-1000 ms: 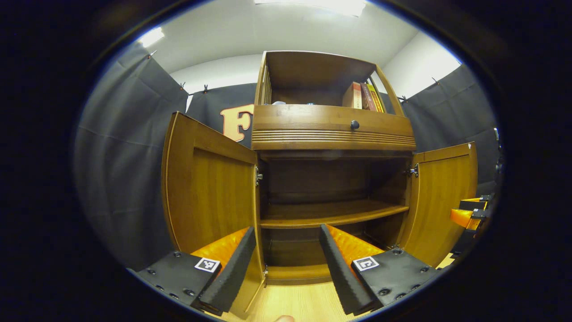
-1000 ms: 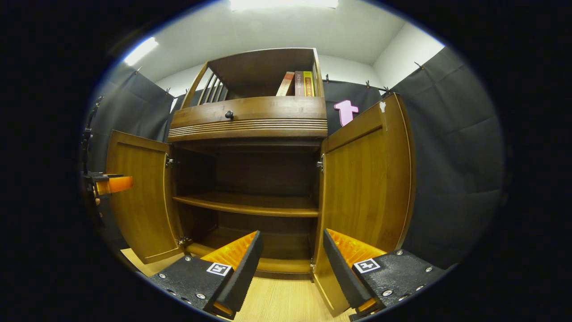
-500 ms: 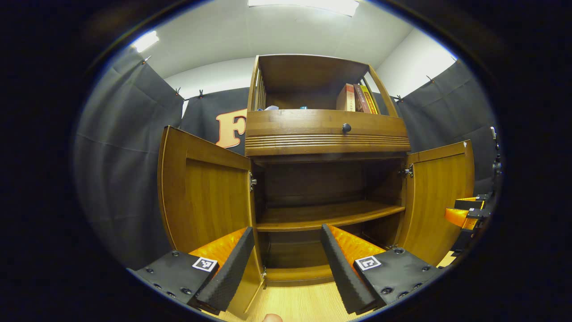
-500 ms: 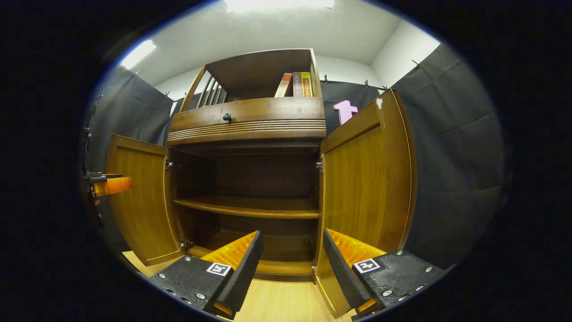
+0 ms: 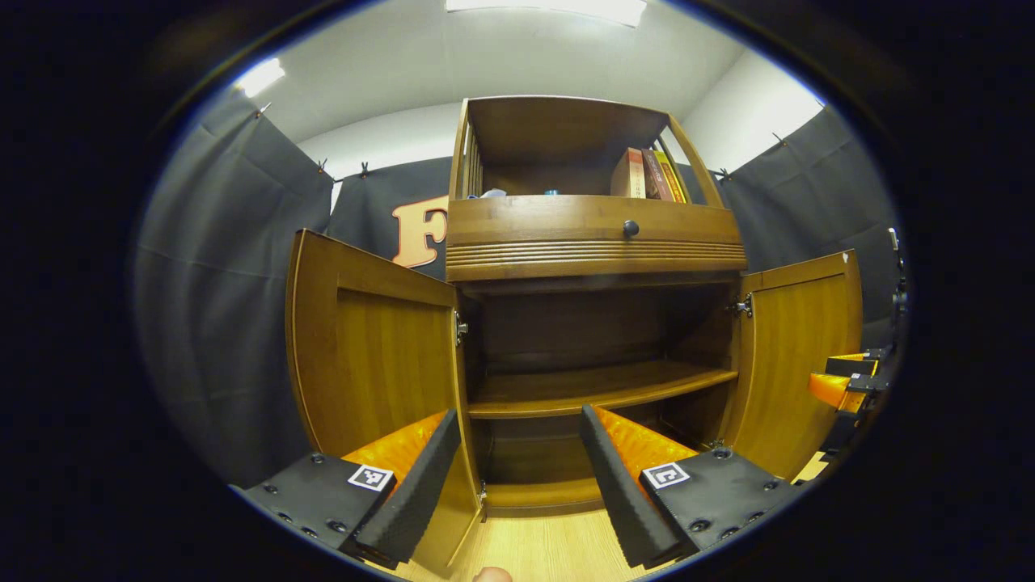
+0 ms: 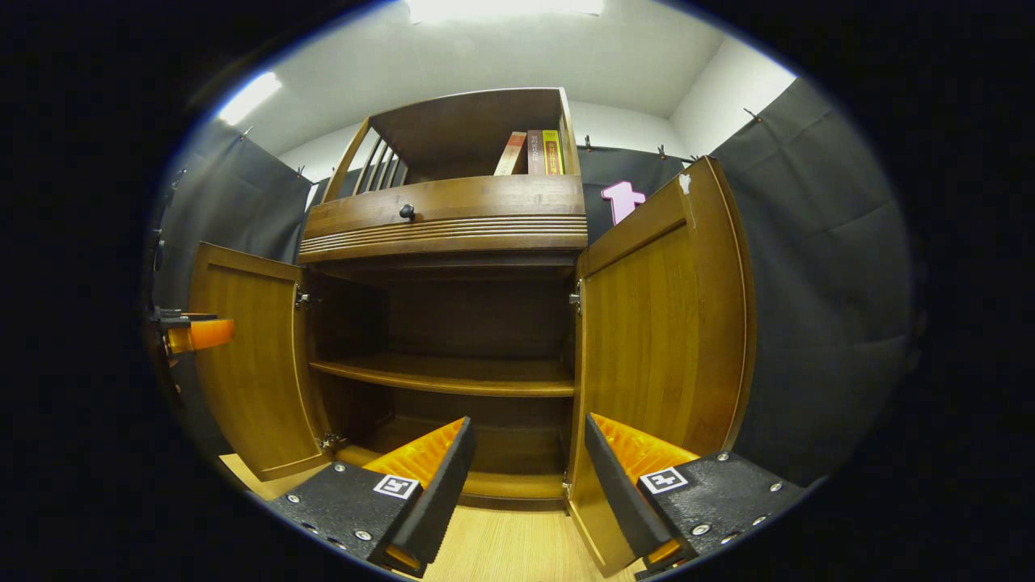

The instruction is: Open the right door of the double-door shoe cabinet with the right hand, and open the left door with the left hand.

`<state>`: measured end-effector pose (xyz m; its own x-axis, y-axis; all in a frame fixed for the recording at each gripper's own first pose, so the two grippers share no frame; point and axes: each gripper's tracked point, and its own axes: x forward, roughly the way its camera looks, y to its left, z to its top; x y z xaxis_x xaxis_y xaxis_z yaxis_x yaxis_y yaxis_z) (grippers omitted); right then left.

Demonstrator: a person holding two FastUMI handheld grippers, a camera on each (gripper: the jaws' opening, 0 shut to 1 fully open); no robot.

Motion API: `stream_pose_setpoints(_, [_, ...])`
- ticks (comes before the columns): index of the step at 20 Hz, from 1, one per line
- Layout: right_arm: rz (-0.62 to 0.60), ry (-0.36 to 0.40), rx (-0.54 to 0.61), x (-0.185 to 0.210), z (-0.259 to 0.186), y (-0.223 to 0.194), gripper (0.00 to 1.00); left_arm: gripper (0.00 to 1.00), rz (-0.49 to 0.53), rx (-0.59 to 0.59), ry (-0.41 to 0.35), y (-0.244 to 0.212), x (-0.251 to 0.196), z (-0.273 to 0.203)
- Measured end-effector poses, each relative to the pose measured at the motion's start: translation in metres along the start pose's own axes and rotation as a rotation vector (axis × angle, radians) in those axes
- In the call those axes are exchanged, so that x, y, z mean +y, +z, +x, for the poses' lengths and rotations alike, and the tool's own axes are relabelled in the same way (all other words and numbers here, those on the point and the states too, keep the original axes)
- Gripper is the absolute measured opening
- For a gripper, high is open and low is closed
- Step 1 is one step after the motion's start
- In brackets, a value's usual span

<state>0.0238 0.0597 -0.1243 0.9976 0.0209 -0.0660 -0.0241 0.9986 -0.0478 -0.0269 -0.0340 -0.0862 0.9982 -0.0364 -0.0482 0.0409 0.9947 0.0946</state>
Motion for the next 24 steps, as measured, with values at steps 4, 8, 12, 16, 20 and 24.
stream_pose_setpoints(4, [0.000, 0.003, 0.001, 0.0010, 0.0002, 0.0002, 0.84, 0.96, 0.002, -0.002, 0.003, 0.0013, 0.0026, 0.0004])
stream_pose_setpoints(8, [-0.001, 0.006, 0.006, 0.0024, -0.0019, 0.0010, 0.84, 0.96, -0.002, 0.001, 0.003, -0.0004, 0.0029, -0.0004])
stream_pose_setpoints(12, [0.000, 0.009, 0.003, 0.0031, -0.0034, 0.0029, 0.84, 0.96, -0.001, 0.003, 0.007, -0.0005, 0.0044, -0.0024])
stream_pose_setpoints(16, [0.001, 0.011, 0.001, 0.0031, -0.0060, 0.0035, 0.84, 0.96, 0.005, 0.000, 0.001, 0.0001, 0.0019, -0.0040])
stream_pose_setpoints(20, [-0.001, 0.011, -0.001, 0.0035, -0.0069, 0.0040, 0.84, 0.96, 0.010, -0.002, -0.002, 0.0011, -0.0014, -0.0066])
stream_pose_setpoints(24, [-0.001, 0.010, -0.003, 0.0029, -0.0076, 0.0043, 0.84, 0.96, 0.010, -0.003, 0.003, 0.0015, 0.0004, -0.0080])
